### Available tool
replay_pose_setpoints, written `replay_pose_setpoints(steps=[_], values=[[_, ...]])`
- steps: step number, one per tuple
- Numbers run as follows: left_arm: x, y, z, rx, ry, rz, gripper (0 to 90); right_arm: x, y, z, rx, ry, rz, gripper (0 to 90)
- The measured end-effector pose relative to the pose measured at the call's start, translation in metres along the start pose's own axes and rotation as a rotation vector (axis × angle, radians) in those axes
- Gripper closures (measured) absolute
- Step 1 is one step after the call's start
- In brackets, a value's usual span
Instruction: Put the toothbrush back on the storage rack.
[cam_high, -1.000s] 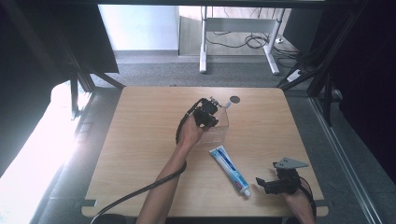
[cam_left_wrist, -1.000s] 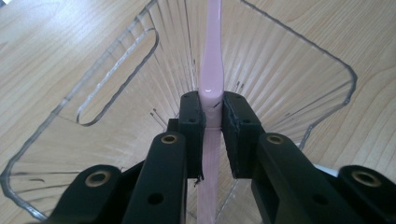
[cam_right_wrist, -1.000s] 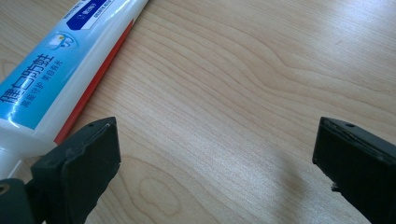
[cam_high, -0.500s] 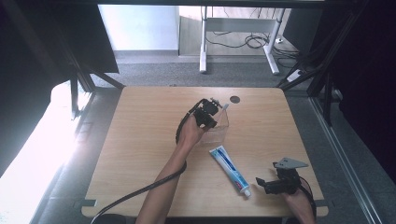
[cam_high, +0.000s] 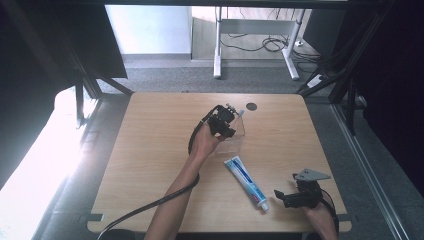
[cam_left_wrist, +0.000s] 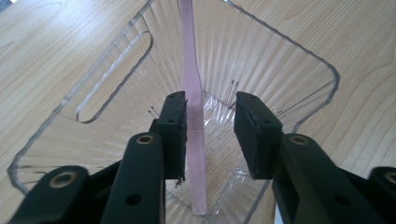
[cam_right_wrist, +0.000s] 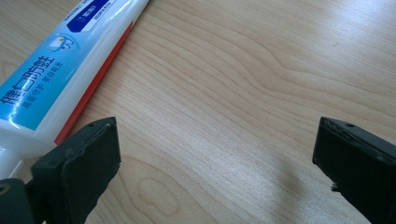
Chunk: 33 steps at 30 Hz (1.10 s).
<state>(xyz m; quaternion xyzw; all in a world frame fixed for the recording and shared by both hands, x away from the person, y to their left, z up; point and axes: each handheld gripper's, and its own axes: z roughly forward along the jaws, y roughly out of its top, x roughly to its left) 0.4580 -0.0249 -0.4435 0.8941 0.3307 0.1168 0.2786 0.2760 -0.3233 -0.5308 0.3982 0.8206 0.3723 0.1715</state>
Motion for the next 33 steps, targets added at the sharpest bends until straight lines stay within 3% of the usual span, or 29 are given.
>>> replay_pose_setpoints(steps=[20, 33], values=[[0.004, -0.008, -0.031, -0.084, -0.036, -0.034, 36.5, 0.001, 0.000, 0.000, 0.003, 0.000, -0.003, 1.3], [0.002, -0.018, -0.044, -0.095, -0.046, -0.014, 18.4, 0.001, 0.000, 0.001, 0.007, -0.002, -0.004, 1.3]])
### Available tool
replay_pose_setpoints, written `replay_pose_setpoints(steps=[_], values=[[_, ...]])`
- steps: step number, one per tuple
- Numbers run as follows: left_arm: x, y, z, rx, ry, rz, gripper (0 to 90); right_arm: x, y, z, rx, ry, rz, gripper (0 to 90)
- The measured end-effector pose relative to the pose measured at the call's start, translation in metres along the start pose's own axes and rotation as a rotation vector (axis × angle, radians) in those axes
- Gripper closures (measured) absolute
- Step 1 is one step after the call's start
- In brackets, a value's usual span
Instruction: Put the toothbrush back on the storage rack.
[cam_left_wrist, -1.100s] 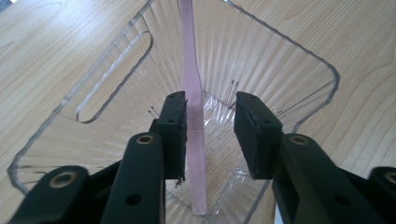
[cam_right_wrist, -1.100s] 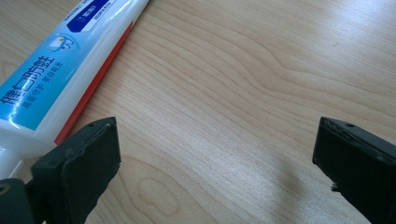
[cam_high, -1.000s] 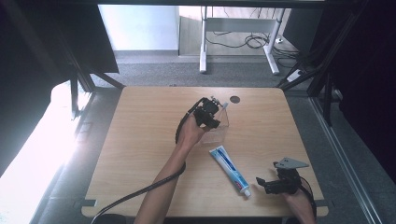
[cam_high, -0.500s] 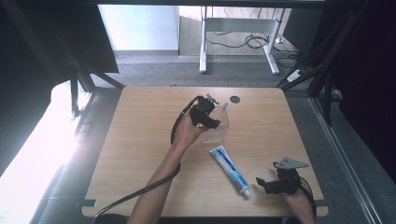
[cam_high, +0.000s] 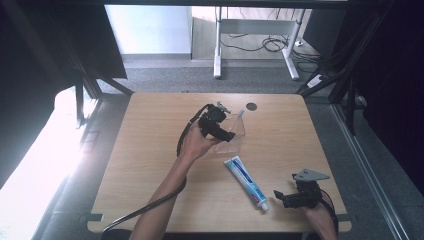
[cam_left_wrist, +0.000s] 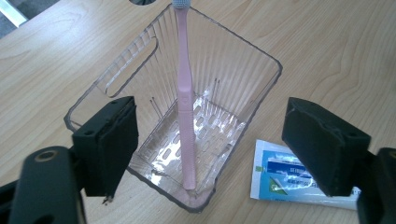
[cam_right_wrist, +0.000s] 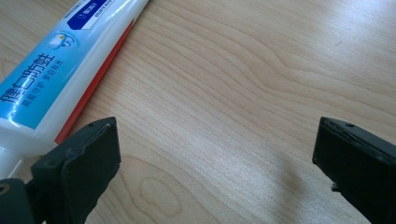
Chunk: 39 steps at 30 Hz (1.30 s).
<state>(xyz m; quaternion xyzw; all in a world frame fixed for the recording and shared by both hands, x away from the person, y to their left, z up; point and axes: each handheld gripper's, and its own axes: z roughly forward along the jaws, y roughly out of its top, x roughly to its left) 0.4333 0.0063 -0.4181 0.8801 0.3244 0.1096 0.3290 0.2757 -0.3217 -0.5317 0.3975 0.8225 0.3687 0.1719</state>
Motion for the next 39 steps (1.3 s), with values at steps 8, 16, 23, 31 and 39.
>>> replay_pose_setpoints(steps=[8, 16, 23, 31, 39], values=[[0.000, -0.009, -0.008, -0.012, -0.015, 0.001, 14.3, 0.000, 0.000, 0.000, 0.000, 0.001, 0.000, 1.3], [0.001, -0.020, -0.018, -0.019, -0.009, 0.010, 13.2, 0.000, 0.000, 0.000, 0.001, 0.000, 0.000, 1.3], [0.003, -0.031, -0.029, -0.031, -0.010, -0.003, 13.1, 0.001, 0.000, 0.001, 0.004, 0.002, 0.002, 1.3], [0.003, -0.044, -0.038, -0.032, -0.012, -0.003, 13.0, 0.001, 0.000, 0.001, 0.004, -0.001, 0.001, 1.3], [0.001, -0.058, -0.042, -0.021, 0.001, 0.019, 13.0, 0.001, 0.000, 0.001, 0.004, -0.001, 0.002, 1.3]])
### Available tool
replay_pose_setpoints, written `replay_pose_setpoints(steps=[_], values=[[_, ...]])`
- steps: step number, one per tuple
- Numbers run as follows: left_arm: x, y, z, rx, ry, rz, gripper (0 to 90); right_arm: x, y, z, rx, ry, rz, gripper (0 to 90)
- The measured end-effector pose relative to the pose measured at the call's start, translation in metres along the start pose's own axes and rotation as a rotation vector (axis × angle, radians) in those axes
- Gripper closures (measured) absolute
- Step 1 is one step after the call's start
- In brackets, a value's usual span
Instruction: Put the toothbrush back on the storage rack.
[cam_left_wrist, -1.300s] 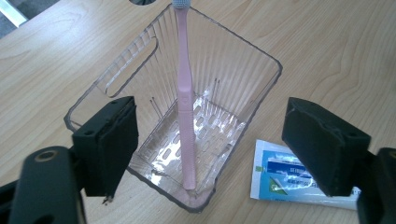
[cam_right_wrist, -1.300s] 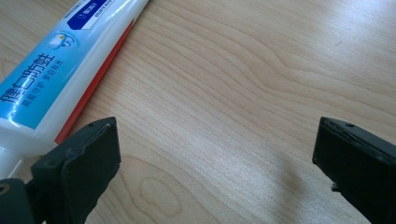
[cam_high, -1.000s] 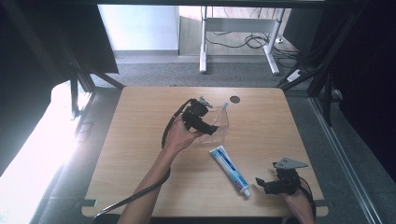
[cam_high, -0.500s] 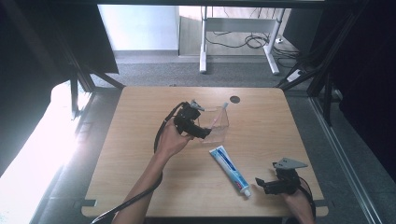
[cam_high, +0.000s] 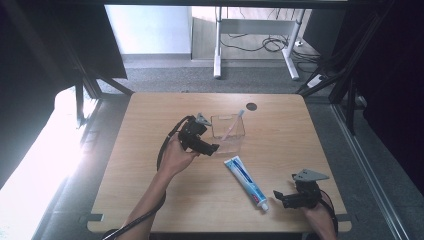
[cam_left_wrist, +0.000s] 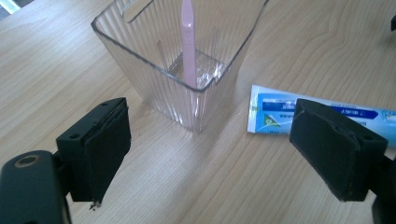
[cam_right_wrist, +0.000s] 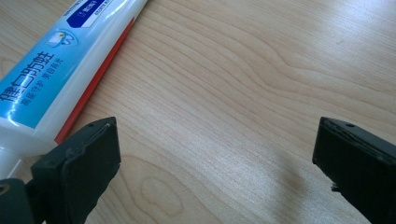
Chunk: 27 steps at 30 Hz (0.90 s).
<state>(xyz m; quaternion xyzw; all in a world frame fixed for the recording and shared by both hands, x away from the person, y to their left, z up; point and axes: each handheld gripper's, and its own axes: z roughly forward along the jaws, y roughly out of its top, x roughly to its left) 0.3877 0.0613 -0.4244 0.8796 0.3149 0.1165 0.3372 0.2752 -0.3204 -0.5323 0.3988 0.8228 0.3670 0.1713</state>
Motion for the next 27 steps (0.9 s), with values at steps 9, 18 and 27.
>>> replay_pose_setpoints(steps=[9, 18, 27], values=[[-0.004, -0.017, -0.005, -0.006, 0.004, 0.010, 13.0, 0.000, 0.000, 0.000, 0.002, -0.002, -0.002, 1.3], [-0.007, -0.036, -0.008, -0.025, -0.001, 0.009, 13.0, 0.001, 0.000, 0.000, 0.002, -0.003, -0.005, 1.3], [-0.011, -0.056, -0.012, -0.063, 0.003, 0.003, 13.0, 0.001, 0.000, 0.000, 0.002, -0.002, -0.005, 1.3]])
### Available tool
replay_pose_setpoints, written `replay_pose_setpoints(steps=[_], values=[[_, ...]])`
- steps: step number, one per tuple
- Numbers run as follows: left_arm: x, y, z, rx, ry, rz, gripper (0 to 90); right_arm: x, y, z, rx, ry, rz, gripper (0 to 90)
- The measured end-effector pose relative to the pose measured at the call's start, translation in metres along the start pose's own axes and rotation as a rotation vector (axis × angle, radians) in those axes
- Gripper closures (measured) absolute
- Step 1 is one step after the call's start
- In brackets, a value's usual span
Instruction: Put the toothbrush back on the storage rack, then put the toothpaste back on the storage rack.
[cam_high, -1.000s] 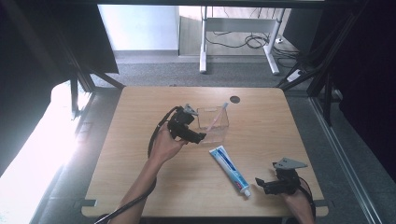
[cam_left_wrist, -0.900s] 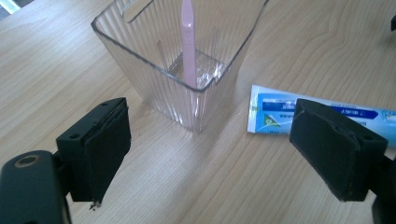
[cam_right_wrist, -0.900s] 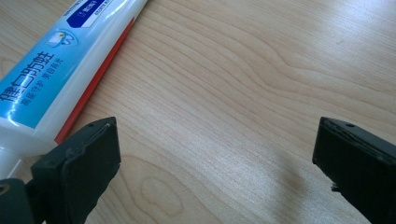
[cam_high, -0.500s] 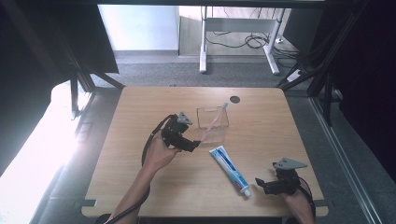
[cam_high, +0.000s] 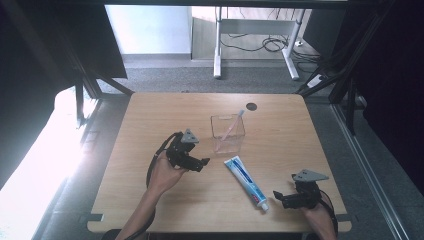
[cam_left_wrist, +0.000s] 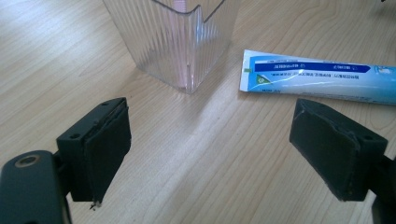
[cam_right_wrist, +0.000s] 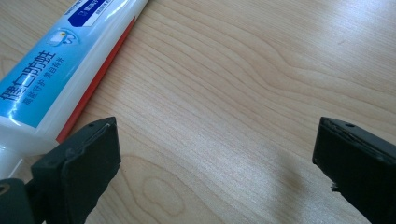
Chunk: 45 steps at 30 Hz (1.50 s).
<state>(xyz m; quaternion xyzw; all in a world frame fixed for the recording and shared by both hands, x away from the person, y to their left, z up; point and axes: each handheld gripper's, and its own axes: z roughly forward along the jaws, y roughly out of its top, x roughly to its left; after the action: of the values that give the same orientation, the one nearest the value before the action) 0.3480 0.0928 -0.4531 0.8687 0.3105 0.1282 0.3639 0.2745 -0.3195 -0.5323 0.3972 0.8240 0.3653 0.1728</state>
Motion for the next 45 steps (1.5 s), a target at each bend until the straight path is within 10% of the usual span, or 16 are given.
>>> replay_pose_setpoints(steps=[45], values=[[-0.016, -0.100, -0.012, -0.031, 0.055, -0.057, 13.1, 0.005, 0.005, -0.001, 0.013, 0.004, -0.016, 2.1]])
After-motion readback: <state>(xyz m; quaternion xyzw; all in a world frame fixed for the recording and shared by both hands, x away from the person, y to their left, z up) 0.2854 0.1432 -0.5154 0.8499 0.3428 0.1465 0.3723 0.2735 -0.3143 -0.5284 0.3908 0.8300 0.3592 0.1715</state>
